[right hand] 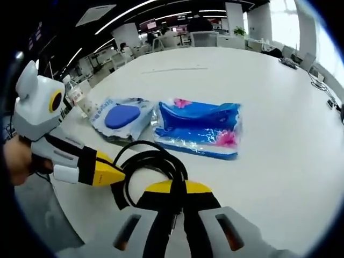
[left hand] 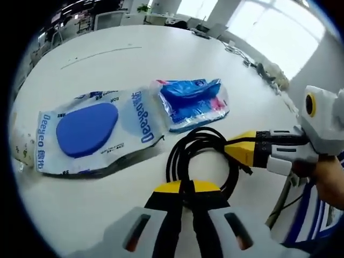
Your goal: Arrange the tabletop items into an orderly group along one side of the table until the central work area is clear of visible clutter.
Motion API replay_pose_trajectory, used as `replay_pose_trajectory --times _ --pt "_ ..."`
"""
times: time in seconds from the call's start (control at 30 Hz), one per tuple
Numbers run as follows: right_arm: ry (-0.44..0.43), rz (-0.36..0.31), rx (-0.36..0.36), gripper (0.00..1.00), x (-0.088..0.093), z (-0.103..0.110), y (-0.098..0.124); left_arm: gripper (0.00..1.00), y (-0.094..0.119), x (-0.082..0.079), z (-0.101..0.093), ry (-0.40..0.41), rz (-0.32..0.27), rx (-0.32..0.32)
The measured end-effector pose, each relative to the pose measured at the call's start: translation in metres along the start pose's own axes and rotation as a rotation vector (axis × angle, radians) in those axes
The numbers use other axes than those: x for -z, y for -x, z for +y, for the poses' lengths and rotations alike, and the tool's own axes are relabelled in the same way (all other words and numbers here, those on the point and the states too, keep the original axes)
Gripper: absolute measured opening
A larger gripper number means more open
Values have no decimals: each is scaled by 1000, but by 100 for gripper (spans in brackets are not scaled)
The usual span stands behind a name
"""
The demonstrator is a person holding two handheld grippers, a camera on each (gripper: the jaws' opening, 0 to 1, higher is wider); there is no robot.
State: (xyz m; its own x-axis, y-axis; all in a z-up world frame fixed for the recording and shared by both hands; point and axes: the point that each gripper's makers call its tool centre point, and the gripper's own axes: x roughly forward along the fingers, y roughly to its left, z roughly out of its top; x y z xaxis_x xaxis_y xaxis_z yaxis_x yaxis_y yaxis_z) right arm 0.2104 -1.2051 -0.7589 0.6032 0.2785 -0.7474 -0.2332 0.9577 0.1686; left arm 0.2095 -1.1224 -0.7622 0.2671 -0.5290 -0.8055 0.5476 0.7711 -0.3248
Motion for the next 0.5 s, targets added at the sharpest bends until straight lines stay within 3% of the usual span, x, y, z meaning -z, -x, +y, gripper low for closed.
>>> replay_pose_trajectory --times 0.37,0.5 --pt "37 7 4 3 0 1 1 6 0 0 1 -21 -10 3" --pt "142 -38 -8 4 -7 4 5 13 1 0 -4 -70 -38 31"
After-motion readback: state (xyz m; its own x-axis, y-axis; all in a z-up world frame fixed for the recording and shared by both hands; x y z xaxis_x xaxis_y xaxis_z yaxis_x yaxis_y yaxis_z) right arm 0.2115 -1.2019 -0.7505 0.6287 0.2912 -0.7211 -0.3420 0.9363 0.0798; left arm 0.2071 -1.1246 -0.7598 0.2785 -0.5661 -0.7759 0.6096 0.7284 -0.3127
